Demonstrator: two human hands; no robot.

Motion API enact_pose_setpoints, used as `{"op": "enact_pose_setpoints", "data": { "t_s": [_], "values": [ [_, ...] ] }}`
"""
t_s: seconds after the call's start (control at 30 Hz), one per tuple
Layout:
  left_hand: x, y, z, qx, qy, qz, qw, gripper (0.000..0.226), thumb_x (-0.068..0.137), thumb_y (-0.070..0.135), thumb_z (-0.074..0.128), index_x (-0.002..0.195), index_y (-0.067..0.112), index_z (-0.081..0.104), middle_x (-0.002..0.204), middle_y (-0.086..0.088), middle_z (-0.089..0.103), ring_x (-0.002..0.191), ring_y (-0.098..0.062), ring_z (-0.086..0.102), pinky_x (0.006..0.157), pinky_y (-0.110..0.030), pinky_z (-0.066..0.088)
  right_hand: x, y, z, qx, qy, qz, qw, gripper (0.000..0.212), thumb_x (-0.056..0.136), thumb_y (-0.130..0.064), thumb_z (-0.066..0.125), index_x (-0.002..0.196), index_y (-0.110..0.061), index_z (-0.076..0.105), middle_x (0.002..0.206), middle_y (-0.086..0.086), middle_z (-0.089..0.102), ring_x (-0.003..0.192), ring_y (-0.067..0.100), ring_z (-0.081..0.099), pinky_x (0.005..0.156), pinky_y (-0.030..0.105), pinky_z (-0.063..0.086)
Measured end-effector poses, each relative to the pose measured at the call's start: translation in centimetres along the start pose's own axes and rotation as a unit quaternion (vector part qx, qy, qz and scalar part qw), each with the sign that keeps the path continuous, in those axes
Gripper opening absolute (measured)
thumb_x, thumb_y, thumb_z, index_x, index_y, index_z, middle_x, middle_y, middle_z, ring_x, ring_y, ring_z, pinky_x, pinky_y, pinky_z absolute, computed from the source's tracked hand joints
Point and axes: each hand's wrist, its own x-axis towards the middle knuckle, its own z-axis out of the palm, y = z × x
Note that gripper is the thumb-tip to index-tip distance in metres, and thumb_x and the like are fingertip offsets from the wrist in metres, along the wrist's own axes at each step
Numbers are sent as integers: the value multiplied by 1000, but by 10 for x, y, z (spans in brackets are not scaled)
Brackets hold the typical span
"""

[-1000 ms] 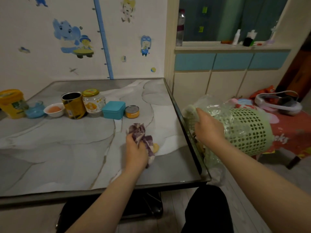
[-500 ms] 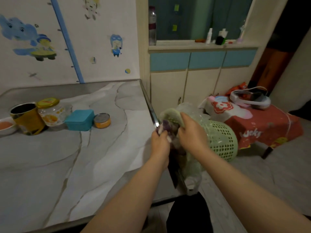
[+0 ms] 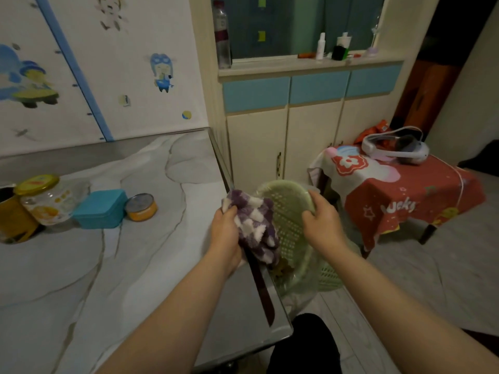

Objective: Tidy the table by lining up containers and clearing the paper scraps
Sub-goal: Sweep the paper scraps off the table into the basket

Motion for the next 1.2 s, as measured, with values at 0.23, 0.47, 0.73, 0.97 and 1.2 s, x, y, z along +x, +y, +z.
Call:
{"op": "enact_pose_setpoints", "data": {
  "t_s": [0.23,0.47,0.73,0.97,1.2],
  "values": [
    [12,13,3,-54,11,-18,998,33,99,21,47,127,7,57,107,-12,69,84,-20,67,67,-30,54,14,20,6,62,7,15,998,50,93,-13,46,139,-31,45,133,-1,55,115,17,55,97,44,51],
    [29,25,1,-102,-8,-14,995,35,99,23,45,129,6,56,121,-16,66,111,-30,63,88,-38,53,30,48,8,124,48,44,990,53,92,-4,45,139,-27,46,122,-7,56,110,10,51,95,34,48],
    [53,10,12,-69,-7,-14,997,36,98,23,49,127,5,58,119,-17,67,110,-30,64,96,-44,51,29,105,29,218,113,167,955,45,94,-3,46,135,-20,50,115,-1,59,108,21,59,95,43,51],
    [75,-10,36,15,5,-18,1000,31,97,19,51,123,5,60,109,-15,71,94,-25,70,84,-36,56,42,141,47,256,92,206,940,49,94,-3,46,140,-19,45,127,4,57,114,22,58,98,46,50],
    [89,-25,89,303,-85,-4,949,32,97,20,49,127,9,52,95,-6,66,80,-17,65,59,-26,49,70,161,64,265,58,195,943,47,90,-4,47,131,-26,51,117,-2,62,106,17,62,92,43,54]
  ]
}}
